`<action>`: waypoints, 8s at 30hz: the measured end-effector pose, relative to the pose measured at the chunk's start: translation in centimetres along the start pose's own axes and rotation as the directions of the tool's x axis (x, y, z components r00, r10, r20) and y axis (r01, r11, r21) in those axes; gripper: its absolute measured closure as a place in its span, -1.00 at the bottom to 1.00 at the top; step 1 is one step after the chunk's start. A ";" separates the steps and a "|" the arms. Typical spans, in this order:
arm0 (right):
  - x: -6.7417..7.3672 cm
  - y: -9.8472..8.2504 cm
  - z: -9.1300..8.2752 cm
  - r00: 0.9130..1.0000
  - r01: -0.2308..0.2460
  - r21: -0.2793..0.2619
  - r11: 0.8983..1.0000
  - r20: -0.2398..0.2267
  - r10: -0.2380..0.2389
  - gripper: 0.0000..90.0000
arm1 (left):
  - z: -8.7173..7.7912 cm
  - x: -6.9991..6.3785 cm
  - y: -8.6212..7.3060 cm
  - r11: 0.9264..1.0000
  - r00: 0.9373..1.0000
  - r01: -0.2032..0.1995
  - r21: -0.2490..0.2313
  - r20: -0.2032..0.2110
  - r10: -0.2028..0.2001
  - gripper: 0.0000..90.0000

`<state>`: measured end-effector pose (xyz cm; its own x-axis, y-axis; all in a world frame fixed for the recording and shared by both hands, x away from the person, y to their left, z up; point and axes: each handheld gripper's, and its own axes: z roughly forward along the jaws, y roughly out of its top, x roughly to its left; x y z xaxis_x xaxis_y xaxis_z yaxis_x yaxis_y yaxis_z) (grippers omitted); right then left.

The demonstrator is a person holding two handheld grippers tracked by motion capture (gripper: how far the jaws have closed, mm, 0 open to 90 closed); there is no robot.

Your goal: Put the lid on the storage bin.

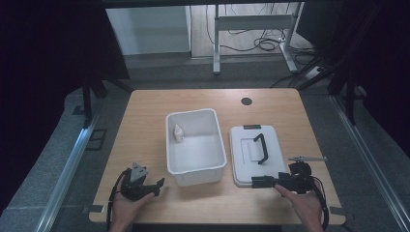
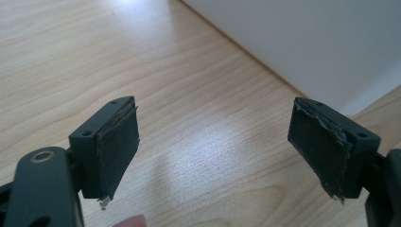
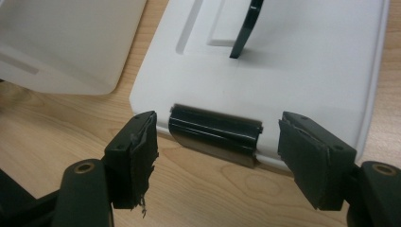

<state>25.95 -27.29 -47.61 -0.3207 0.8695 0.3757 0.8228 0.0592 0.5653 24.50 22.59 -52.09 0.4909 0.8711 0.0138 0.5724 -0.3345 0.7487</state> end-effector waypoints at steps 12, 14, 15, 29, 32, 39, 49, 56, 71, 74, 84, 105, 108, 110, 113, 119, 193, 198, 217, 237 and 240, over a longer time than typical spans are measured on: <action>-0.6 0.3 0.3 1.000 -0.007 0.016 1.000 0.002 0.007 -0.31 | -0.9 0.2 -0.9 1.000 1.000 0.018 -0.014 0.004 -0.018 -0.57; -0.4 0.4 0.4 1.000 -0.001 0.022 1.000 0.005 0.001 -0.31 | -0.8 0.3 -1.0 1.000 1.000 0.021 -0.007 0.015 -0.021 -0.57; -0.4 0.4 0.3 1.000 0.005 0.019 1.000 0.007 -0.005 -0.31 | -0.7 0.2 -1.1 1.000 1.000 0.016 -0.003 0.014 -0.016 -0.57; -0.2 -0.3 -0.7 0.999 -0.037 0.000 0.999 0.040 0.037 -0.27 | 0.2 0.0 -0.8 1.000 0.999 -0.011 0.019 0.034 0.010 -0.59; 0.2 -0.4 -0.9 1.000 -0.019 0.002 1.000 0.025 0.019 -0.27 | 0.3 0.0 -0.7 1.000 1.000 -0.012 0.021 0.026 0.011 -0.59; 0.9 0.0 -1.0 1.000 0.008 0.007 1.000 -0.002 -0.008 -0.27 | 0.9 -0.3 -0.9 0.998 0.999 -0.033 0.045 0.016 0.032 -0.59; 1.8 1.1 -1.0 0.998 0.048 0.053 0.997 0.033 -0.050 -0.26 | 1.1 -0.6 -1.1 0.998 0.999 -0.043 0.051 0.014 0.042 -0.60; 1.8 2.0 -0.8 0.999 0.039 0.056 0.998 0.027 -0.040 -0.25 | 1.5 -0.4 -1.1 0.997 0.999 -0.043 0.061 0.011 0.042 -0.60; 1.7 5.1 -0.9 1.000 0.010 0.068 0.998 0.016 -0.011 -0.19 | 1.8 -0.5 -1.4 0.997 0.999 -0.034 0.064 0.004 0.034 -0.60; 1.7 6.1 -0.4 1.000 0.004 0.089 0.996 0.018 -0.006 -0.18 | 1.8 -0.4 -1.4 0.997 0.999 -0.035 0.065 0.005 0.035 -0.61; 1.1 8.6 0.3 0.999 -0.048 0.124 0.991 0.003 0.048 -0.13 | 2.0 -0.1 -1.3 0.998 1.000 -0.018 0.067 0.017 0.017 -0.62; -1.4 12.3 2.9 0.992 -0.127 0.211 0.969 0.005 0.128 -0.03 | 2.1 0.0 -1.2 0.997 1.000 -0.005 0.073 0.030 0.003 -0.62; -1.5 12.7 3.3 0.991 -0.131 0.226 0.965 0.008 0.133 -0.02 | 2.1 0.0 -1.2 0.997 1.000 -0.006 0.073 0.029 0.004 -0.62; -1.5 13.0 3.5 0.990 -0.138 0.241 0.961 0.012 0.140 -0.02 | 2.1 0.0 -1.2 0.997 1.000 -0.005 0.073 0.030 0.003 -0.62; -1.7 13.5 3.9 0.990 -0.140 0.255 0.957 0.008 0.143 0.00 | 2.1 0.1 -1.2 0.997 0.999 -0.004 0.075 0.032 0.001 -0.62; -2.5 14.0 5.1 0.989 -0.146 0.293 0.945 0.023 0.145 0.10 | 2.2 0.1 -1.2 0.997 0.999 -0.001 0.077 0.038 -0.002 -0.62; 1.6 18.4 0.9 0.983 -0.183 0.279 0.943 0.055 0.175 0.90 | 2.3 0.3 -1.1 0.997 0.998 0.006 0.082 0.056 -0.010 -0.62; 2.3 18.8 0.2 0.984 -0.176 0.264 0.948 0.037 0.172 0.90 | 2.2 0.3 -1.1 0.996 0.998 0.005 0.084 0.057 -0.009 -0.62; 6.4 21.2 -1.7 0.990 -0.139 0.226 0.964 -0.003 0.143 0.89 | 2.2 0.4 -1.1 0.996 0.998 0.000 0.088 0.058 -0.005 -0.62; 11.0 22.6 0.9 0.992 -0.102 0.247 0.964 -0.050 0.118 0.89 | 2.3 0.4 -1.1 0.996 0.998 0.004 0.085 0.060 -0.010 -0.62; 11.5 22.6 1.4 0.992 -0.096 0.252 0.963 -0.056 0.114 0.89 | 2.3 0.4 -1.1 0.996 0.998 0.004 0.084 0.060 -0.009 -0.62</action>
<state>41.53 -15.24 -31.51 -0.2510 0.8417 0.4781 0.9413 0.0970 0.3235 25.51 22.47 -54.44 0.5239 0.8512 -0.0328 0.6277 -0.3598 0.6903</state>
